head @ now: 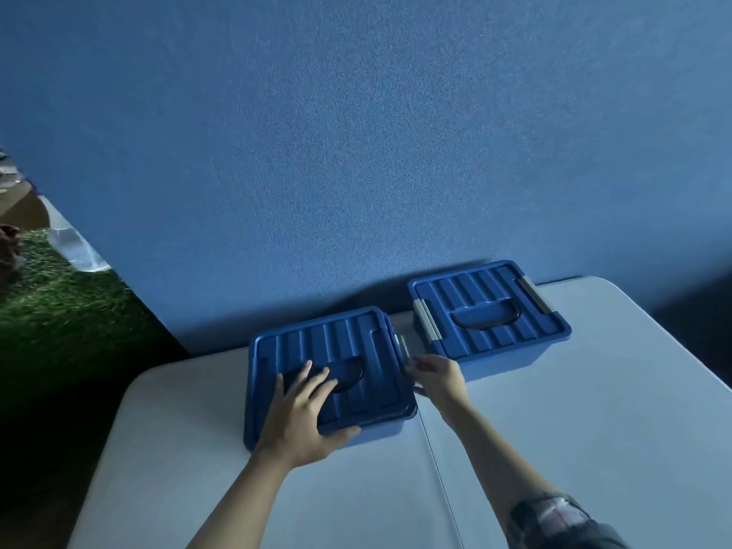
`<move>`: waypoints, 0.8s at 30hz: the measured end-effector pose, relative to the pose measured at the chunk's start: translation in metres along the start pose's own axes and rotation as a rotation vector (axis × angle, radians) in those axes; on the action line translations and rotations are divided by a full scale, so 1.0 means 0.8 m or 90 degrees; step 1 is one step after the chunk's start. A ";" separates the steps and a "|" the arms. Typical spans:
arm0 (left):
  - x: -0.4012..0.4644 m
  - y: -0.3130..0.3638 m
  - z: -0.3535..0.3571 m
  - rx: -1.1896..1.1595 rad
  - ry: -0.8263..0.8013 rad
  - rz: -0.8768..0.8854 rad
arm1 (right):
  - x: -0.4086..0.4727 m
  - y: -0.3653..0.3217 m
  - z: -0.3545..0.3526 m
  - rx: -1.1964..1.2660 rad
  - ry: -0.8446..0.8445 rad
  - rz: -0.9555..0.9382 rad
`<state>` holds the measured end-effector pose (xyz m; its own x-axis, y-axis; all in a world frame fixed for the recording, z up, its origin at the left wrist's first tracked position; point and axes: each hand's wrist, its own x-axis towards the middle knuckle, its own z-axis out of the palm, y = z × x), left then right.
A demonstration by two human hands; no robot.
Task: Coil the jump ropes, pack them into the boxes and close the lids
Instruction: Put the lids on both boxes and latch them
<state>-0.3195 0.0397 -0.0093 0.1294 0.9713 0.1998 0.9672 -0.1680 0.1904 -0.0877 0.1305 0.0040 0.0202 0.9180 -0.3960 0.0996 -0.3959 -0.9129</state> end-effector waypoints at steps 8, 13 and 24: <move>-0.001 0.006 0.005 -0.007 -0.031 0.002 | 0.001 0.005 0.003 0.100 0.001 0.005; 0.003 0.016 0.008 -0.013 -0.050 -0.003 | -0.001 -0.001 0.006 0.146 0.015 0.026; 0.051 0.045 0.005 0.076 -0.160 -0.120 | -0.016 -0.013 0.025 -0.176 0.046 -0.055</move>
<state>-0.2786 0.0740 0.0020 -0.0193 0.9970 -0.0746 0.9961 0.0256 0.0849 -0.1087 0.1228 0.0165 0.0698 0.9513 -0.3001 0.3706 -0.3041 -0.8776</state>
